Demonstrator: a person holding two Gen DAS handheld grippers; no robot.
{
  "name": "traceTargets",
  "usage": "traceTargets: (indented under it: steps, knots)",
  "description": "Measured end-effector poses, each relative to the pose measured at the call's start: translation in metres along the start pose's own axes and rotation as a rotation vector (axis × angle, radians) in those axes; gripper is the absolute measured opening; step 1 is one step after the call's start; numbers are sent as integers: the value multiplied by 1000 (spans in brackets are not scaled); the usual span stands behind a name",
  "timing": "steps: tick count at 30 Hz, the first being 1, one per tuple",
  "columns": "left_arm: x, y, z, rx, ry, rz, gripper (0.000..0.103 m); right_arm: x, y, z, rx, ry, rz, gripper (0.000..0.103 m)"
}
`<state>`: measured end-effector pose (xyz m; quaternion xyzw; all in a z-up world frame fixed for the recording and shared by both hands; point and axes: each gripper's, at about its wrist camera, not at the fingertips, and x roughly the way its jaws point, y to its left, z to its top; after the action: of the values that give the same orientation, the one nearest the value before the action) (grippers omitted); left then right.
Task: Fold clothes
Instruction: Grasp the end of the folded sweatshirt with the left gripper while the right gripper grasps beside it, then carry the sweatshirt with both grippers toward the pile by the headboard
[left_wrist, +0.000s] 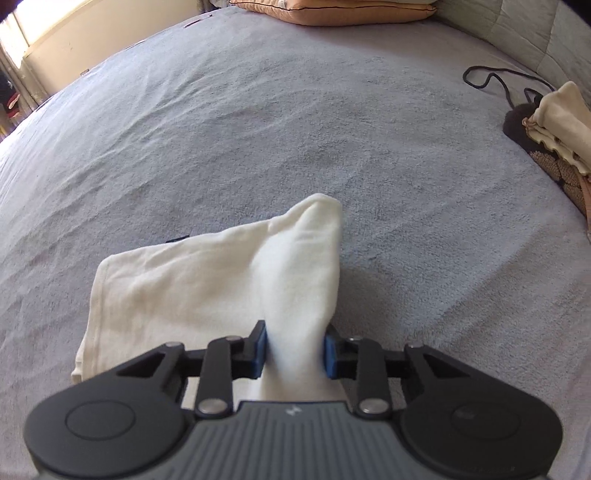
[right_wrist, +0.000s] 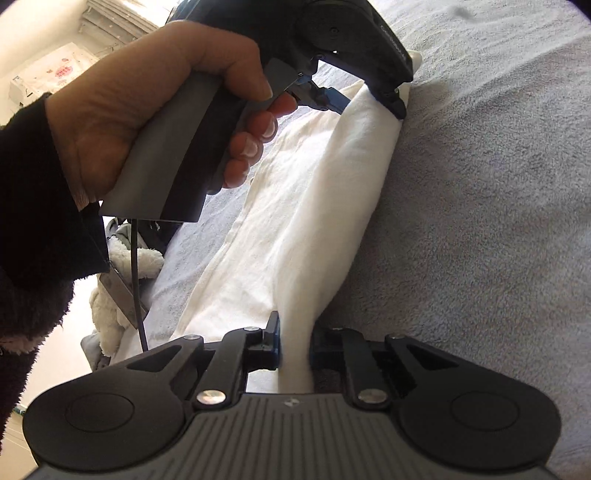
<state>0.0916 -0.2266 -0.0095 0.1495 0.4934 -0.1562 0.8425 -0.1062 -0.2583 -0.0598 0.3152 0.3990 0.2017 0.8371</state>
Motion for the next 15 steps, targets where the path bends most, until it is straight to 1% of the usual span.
traceTargets:
  steps: [4, 6, 8, 9, 11, 12, 13, 14, 15]
  knots:
    - [-5, 17, 7, -175, -14, -65, 26, -29, -9, 19, -9, 13, -60, 13]
    - [-5, 18, 11, -230, -14, -92, 26, -47, -20, 26, -10, 12, -81, 12]
    - [-1, 14, 13, -264, -7, -112, 27, -68, -34, 30, -23, 20, -108, 11]
    - [5, 10, 13, -263, 3, -110, 29, -78, -41, 32, -29, 25, -122, 9]
    - [16, 2, 13, -260, 25, -105, 33, -83, -57, 30, -3, 70, -111, 9]
    - [21, -1, 14, -255, 37, -99, 38, -79, -71, 35, 28, 86, -105, 11]
    - [26, -4, 16, -250, 50, -93, 43, -74, -86, 41, 62, 101, -100, 20]
    - [31, -6, 17, -244, 63, -87, 47, -68, -98, 44, 104, 107, -97, 23]
    - [35, -9, 18, -239, 76, -80, 54, -67, -105, 45, 143, 112, -87, 28]
